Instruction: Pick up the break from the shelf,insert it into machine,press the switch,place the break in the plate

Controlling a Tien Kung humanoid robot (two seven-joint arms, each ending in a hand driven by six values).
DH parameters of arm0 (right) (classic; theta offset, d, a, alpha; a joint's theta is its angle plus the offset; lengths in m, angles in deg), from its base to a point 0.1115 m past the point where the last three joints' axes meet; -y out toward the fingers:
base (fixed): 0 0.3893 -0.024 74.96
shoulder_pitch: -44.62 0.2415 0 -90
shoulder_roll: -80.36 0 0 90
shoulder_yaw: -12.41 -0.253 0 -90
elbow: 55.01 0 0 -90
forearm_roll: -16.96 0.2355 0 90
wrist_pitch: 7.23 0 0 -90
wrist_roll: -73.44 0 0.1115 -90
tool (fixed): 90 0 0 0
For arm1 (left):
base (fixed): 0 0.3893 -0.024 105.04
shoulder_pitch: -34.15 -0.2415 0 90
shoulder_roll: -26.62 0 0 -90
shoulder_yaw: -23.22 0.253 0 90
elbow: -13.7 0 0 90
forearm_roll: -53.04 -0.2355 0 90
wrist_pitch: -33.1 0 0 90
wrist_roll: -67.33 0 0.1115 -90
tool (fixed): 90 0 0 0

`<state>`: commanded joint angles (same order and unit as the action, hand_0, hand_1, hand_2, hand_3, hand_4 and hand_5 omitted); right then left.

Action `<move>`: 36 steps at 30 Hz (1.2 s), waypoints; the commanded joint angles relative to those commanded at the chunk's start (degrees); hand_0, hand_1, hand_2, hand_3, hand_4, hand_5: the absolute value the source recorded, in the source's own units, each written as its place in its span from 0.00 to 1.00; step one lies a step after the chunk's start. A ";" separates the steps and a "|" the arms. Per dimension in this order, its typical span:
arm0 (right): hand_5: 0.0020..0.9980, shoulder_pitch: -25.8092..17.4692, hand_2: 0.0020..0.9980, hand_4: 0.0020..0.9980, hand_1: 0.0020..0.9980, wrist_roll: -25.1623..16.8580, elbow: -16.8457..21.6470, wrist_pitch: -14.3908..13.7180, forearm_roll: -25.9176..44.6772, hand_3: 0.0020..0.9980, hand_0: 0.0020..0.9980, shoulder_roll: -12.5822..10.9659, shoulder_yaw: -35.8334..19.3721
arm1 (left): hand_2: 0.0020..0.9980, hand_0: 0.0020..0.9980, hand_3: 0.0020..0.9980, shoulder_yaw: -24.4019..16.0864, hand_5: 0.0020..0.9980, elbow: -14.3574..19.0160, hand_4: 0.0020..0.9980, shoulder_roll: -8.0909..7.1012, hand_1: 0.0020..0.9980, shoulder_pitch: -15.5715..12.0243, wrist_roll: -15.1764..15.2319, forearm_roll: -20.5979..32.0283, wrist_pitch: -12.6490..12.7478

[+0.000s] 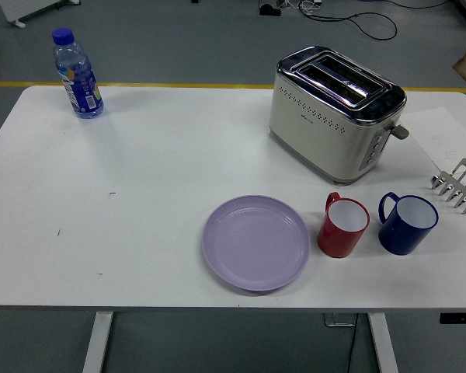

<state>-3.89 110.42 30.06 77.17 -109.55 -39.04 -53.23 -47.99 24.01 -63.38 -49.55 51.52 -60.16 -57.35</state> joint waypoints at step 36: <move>0.00 18.70 0.39 0.55 0.30 -4.27 -17.77 -0.35 12.34 0.49 0.23 16.36 12.74 | 0.45 0.60 0.55 1.10 0.93 0.00 0.29 0.00 0.47 -0.03 -0.11 0.89 -0.10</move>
<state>14.81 106.14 12.28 76.82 -97.21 -22.68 -40.49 -46.89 24.01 -63.38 -49.58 51.41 -59.26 -57.45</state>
